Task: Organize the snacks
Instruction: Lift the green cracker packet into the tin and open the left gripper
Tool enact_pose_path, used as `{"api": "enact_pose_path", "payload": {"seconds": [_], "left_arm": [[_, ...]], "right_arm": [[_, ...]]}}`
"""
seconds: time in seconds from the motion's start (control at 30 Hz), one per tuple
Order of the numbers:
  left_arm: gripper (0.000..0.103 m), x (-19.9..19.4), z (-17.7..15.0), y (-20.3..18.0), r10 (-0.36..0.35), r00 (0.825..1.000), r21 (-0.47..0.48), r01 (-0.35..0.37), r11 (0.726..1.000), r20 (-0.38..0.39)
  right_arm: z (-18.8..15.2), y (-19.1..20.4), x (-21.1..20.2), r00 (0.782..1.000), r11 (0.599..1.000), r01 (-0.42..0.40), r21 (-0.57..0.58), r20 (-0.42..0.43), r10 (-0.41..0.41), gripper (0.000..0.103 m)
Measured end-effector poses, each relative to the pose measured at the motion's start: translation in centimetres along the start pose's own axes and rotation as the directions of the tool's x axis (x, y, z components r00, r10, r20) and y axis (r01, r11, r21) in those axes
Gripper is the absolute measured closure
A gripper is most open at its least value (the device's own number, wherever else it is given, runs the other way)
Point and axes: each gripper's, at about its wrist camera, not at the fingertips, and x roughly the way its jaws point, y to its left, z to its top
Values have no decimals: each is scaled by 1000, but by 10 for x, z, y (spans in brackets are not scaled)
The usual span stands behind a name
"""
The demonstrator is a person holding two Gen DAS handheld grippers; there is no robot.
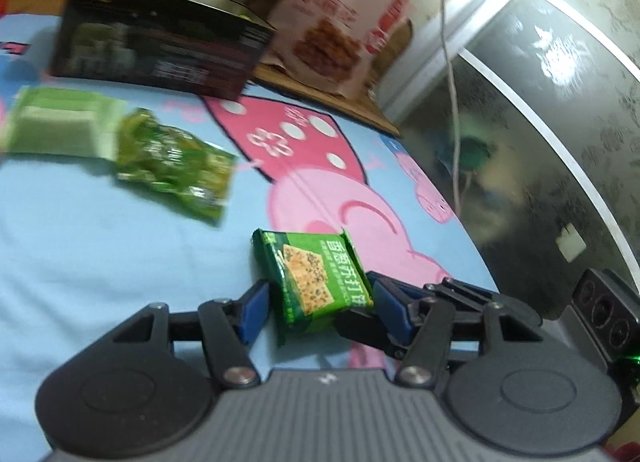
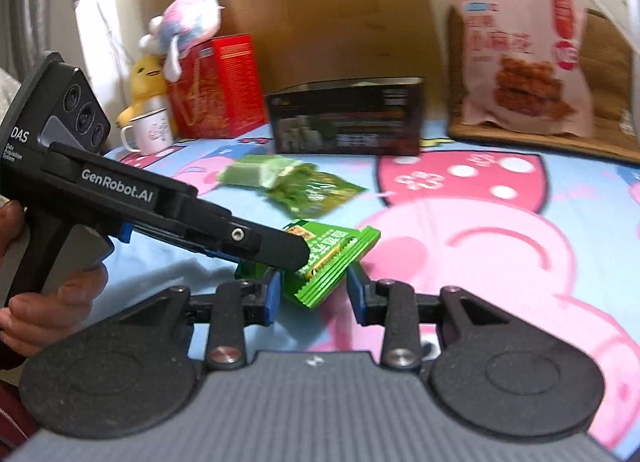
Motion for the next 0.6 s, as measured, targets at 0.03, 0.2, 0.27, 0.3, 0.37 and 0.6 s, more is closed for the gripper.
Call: {"api": "enact_pose_path", "payload": {"seconds": [0.03,0.2,0.27,0.3,0.37,0.6], "left_arm": [[46,3,0,-3,2,1000,7,-2,1000,-5],[46,4,3,-6,21,1000,23,-20,1000,-12],[46,3,4,-4,22,1000,16,-21,1000,-15],[47,4,4,-4,20,1000,13,-20,1000,-19],[54,7,4,-6,25,999,19,-25,1000,-21],[58,3,11,-11,18,1000,42,-19,999,5]], "right_arm": [[-2,-3,-3,1000,1000,10,5,3,-10,58],[-10,-11,-6,1000,1000,7,9,-17,-7,48],[-13,-11,-3,1000,1000,10,-8,-24,-10,48],[-14,-9,-3,1000,1000,11,-20,-15,-11,48],[-14,-7,0,1000,999,17,-42,-7,-17,47],[-11,-4,3,1000,996,27,-87,4,-27,62]]}}
